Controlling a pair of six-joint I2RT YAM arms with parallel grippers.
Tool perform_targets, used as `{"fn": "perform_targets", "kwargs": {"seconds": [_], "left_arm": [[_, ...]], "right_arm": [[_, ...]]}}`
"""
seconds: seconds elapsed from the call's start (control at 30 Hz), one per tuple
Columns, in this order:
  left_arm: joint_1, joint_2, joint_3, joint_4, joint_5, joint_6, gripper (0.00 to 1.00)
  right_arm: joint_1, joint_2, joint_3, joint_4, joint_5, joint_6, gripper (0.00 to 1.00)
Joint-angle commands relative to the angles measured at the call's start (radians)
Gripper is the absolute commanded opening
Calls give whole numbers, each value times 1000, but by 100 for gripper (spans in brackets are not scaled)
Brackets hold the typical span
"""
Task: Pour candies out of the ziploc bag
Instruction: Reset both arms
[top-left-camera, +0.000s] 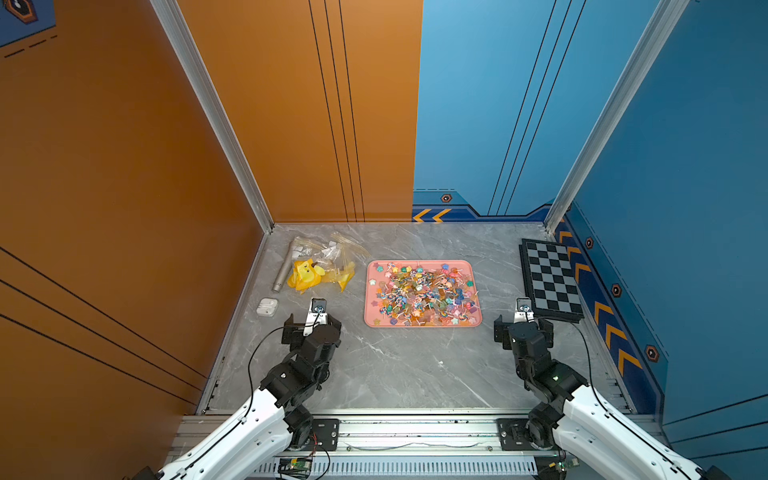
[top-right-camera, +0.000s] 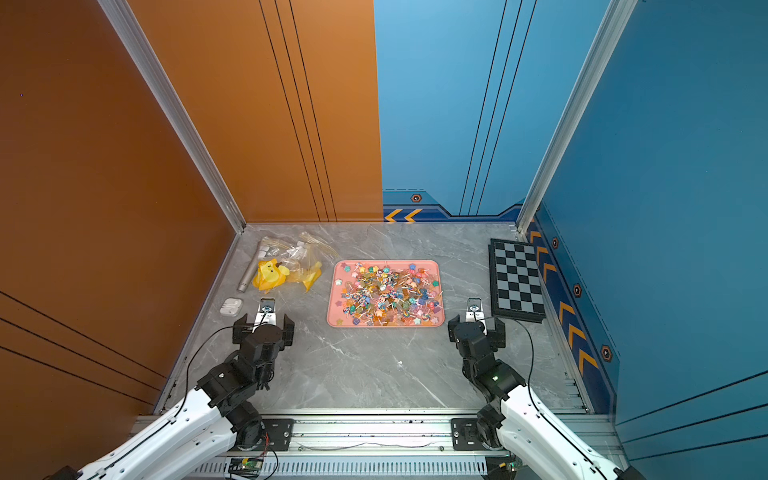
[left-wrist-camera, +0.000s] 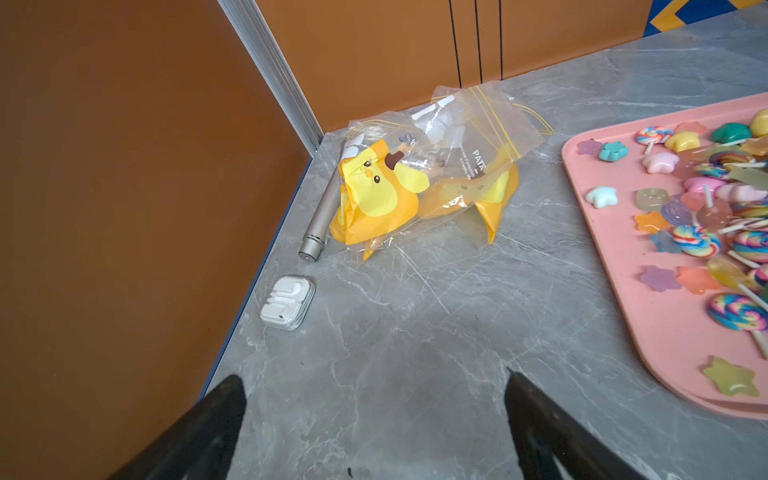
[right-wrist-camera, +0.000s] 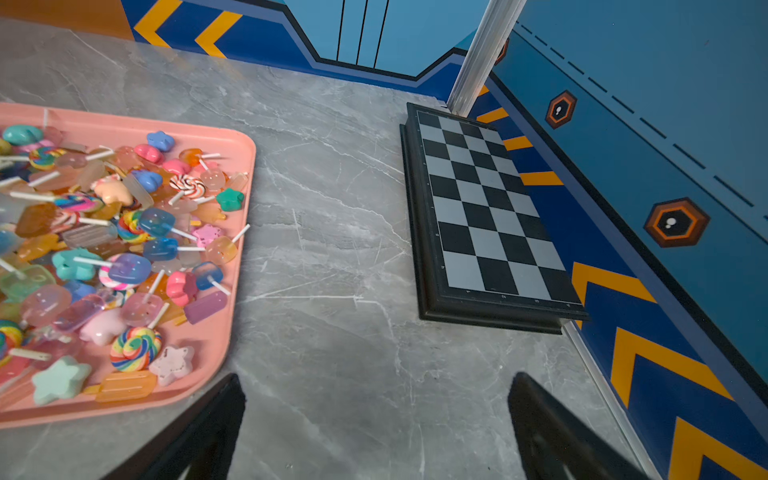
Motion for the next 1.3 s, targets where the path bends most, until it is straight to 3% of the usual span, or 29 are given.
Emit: {"fn": "perform_targets", "kwargs": {"seconds": [0.0, 0.33, 0.77, 1.27], "left_arm": [[-37, -16, -27, -1, -105, 12, 98], [-120, -66, -170, 130, -201, 37, 98], [-269, 71, -161, 232, -321, 92, 98], [-314, 100, -170, 278, -366, 119, 98]], "right_arm": [[40, -10, -27, 22, 95, -11, 100], [80, -163, -66, -27, 132, -18, 100], [110, -184, -77, -13, 93, -59, 100], [129, -208, -84, -20, 76, -81, 100]]}}
